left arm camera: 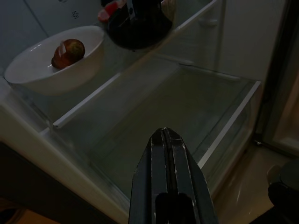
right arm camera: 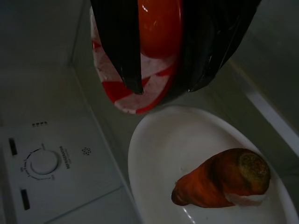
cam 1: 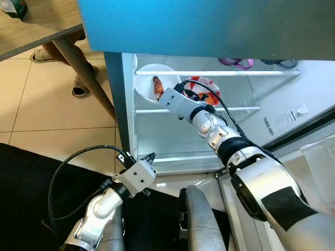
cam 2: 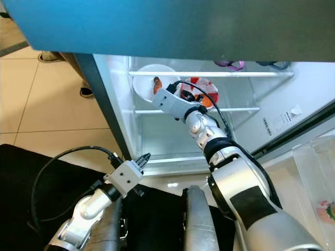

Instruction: Restocking fridge

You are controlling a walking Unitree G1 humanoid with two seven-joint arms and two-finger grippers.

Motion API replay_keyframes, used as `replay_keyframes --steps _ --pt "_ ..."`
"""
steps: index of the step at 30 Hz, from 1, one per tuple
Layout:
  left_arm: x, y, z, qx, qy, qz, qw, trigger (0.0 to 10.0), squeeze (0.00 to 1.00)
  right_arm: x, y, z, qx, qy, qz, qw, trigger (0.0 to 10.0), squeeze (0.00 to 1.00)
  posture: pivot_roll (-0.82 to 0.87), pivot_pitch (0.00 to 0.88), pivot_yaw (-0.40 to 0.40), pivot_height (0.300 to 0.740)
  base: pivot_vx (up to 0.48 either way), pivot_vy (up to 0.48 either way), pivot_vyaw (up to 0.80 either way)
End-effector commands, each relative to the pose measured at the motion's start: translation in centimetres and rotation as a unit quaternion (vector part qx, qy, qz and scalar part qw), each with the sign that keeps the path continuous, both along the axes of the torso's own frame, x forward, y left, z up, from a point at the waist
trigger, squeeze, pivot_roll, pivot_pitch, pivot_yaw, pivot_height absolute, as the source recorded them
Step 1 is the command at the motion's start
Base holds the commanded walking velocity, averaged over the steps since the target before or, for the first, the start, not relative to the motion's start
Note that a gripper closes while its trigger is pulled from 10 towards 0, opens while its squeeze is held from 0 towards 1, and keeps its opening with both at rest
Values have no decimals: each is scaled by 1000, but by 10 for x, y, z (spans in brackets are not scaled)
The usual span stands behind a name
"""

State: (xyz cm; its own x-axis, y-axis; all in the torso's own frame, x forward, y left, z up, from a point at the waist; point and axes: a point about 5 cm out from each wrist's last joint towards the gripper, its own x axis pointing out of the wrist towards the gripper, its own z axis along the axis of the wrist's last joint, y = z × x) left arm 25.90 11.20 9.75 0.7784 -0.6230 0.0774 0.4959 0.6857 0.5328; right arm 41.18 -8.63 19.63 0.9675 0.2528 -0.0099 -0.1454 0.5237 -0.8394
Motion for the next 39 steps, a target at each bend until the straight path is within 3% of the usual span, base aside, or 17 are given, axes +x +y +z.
replay_keyframes --steps 1,13,21,28,34,39 --pt "-4 -1 -9 6 20 -4 1000 10000 0 2 -5 5 10 -7 -3 1000 10000 0 34 368 -128 631 0 0 0" --pt "-2 2 -10 10 22 -5 1000 10000 0 4 -13 13 33 -13 -1 999 10000 0 16 355 -108 631 0 0 0" --pt "-3 1 -13 15 26 -14 999 10000 0 0 -23 -2 30 21 15 999 10000 0 12 347 -96 631 0 0 0" --pt "-2 5 -12 13 22 -10 1000 10000 0 -3 -38 -11 75 34 10 997 10000 0 9 322 -75 631 0 0 0" --pt "4 8 -8 13 13 -8 1000 10000 0 -5 -50 -8 122 7 8 992 10000 0 -1 302 -50 631 0 0 0" --pt "6 7 -6 13 10 -12 1000 10000 0 -7 -58 -10 129 9 13 992 10000 0 -4 296 -45 631 0 0 0"
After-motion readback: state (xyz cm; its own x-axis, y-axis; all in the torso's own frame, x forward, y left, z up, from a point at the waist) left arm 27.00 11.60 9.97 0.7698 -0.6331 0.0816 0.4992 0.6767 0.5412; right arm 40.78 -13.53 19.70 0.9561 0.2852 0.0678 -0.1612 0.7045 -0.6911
